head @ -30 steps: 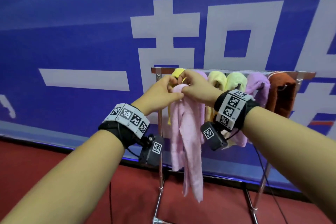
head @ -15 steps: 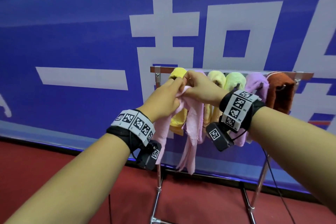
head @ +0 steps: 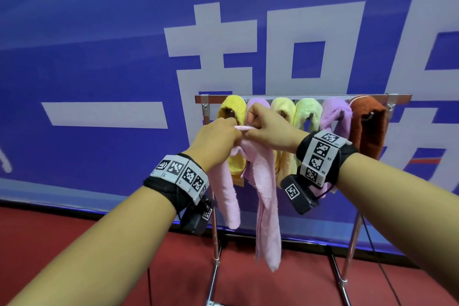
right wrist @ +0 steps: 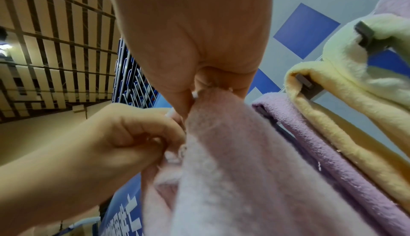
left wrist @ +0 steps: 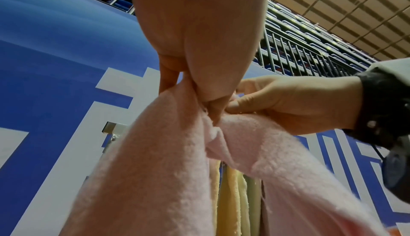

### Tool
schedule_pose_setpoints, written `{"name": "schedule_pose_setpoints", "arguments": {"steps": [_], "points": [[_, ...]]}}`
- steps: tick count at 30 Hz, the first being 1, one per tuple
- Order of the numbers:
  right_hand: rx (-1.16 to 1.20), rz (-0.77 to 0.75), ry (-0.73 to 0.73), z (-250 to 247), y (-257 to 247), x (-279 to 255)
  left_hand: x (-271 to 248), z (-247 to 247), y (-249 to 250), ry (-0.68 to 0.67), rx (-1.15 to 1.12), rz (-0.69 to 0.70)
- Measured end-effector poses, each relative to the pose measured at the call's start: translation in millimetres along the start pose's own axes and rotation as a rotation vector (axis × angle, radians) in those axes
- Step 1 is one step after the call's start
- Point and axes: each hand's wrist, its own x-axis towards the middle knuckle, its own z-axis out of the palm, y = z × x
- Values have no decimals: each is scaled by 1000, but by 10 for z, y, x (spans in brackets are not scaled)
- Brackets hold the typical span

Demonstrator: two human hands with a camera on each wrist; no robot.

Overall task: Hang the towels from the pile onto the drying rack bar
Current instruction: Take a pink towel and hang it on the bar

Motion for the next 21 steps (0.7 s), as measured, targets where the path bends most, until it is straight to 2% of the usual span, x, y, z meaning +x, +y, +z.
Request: {"name": "schedule_pose_setpoints", "arguments": {"steps": [5,9,13,17,21], "points": [[-98,-165,-1,-45,-14,-144,66,-4,-60,111,0,-64],[-206,-216,-52,-89,-23,-195,132,-49,-147,197,-27,-114],[-412,-124,-93,-98,-30,-139,189,-95,-184,243,-35,-126],[-482,1,-7,-85,5,-29,219,-157,-170,239,-77,-182],[-487,21,119,-114,-22,135,248,-182,-176,228,-53,-245]]}}
